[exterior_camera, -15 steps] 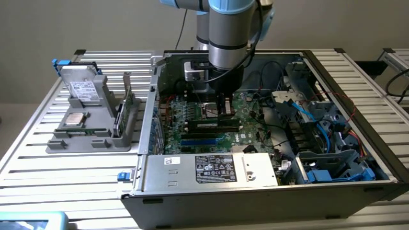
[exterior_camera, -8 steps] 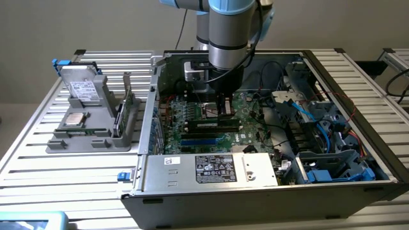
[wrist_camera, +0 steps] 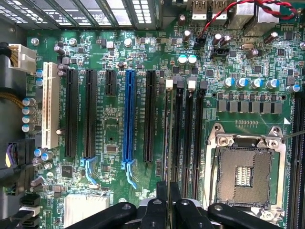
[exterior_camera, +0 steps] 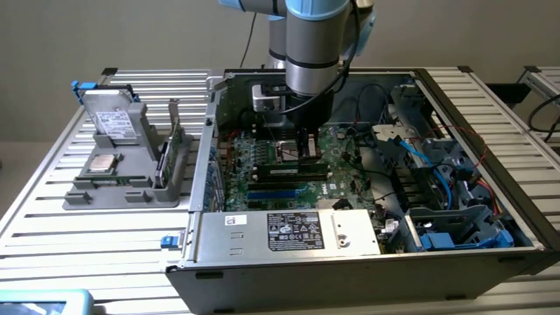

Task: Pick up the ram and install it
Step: 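Insert the ram into the slot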

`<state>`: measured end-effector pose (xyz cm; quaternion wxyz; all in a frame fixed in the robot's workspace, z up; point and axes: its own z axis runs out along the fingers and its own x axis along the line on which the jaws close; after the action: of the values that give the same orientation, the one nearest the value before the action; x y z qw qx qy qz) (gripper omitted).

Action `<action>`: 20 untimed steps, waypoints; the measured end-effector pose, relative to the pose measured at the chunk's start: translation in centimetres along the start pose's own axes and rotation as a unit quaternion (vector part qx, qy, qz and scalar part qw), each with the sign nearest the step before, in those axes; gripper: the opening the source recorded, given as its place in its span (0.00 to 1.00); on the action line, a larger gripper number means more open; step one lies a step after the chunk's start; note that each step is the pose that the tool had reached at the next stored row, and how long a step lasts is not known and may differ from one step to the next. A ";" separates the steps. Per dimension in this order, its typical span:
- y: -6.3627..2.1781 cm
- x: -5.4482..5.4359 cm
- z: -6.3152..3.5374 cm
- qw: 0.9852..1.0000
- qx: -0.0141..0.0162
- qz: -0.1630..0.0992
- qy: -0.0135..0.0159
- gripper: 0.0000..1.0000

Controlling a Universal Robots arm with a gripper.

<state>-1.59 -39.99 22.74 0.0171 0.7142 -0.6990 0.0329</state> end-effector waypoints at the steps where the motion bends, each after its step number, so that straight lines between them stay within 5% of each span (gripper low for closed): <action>1: 0.01 0.0 0.00 1.000 0.000 0.000 0.000 0.14; 20: 0.02 -0.1 0.07 1.000 0.000 0.005 0.000 0.14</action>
<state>-1.61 -39.94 22.67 0.0172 0.7107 -0.7025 0.0328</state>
